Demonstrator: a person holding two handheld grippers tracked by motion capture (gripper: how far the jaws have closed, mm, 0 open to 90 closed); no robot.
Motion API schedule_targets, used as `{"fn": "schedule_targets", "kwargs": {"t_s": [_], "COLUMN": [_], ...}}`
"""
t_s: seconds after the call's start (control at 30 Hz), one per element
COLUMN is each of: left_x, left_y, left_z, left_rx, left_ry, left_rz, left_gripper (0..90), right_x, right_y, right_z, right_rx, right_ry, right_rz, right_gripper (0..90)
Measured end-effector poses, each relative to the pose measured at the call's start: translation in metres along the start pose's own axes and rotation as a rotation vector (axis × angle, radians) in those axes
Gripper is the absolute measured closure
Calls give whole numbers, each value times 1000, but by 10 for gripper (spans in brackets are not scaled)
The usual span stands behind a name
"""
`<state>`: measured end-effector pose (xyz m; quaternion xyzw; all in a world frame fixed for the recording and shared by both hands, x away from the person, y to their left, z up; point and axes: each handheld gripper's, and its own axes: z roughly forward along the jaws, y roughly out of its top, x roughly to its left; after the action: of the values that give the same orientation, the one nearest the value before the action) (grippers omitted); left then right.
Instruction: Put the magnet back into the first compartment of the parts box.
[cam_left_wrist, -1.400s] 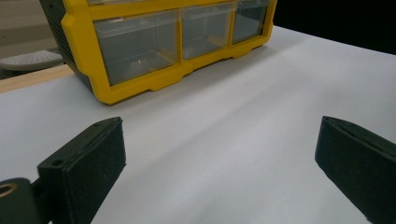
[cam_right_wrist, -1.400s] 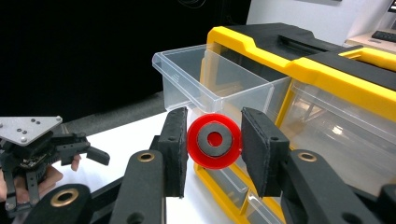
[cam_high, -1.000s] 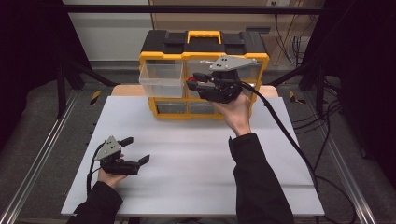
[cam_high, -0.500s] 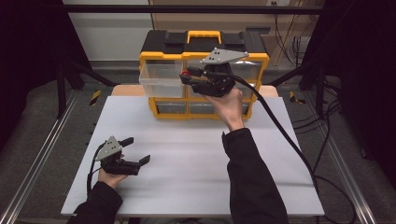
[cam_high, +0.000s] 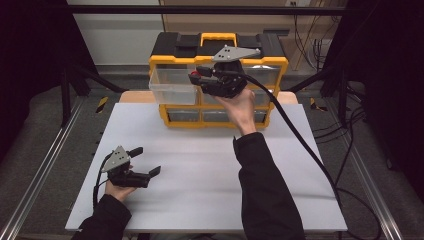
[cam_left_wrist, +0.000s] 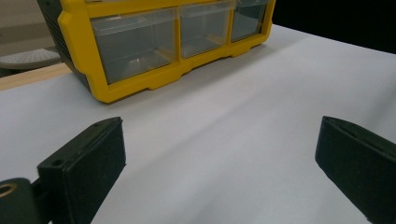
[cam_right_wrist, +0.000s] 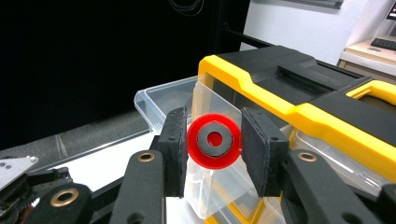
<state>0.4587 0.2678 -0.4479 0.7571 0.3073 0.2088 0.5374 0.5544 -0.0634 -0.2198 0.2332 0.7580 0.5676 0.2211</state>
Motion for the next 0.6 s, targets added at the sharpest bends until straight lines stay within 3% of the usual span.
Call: {"fn": "schedule_targets", "kwargs": {"t_s": [0.6], "left_x": [0], "left_y": [0], "left_z": [0], "left_rx": [-1], "left_ry": [0], "left_rz": [-1], "left_gripper": [15], "right_x": [-1], "right_y": [4], "right_z": [23], "right_rx": [28], "right_ry": [-18], "right_rz": [-6], "right_gripper": [625]}}
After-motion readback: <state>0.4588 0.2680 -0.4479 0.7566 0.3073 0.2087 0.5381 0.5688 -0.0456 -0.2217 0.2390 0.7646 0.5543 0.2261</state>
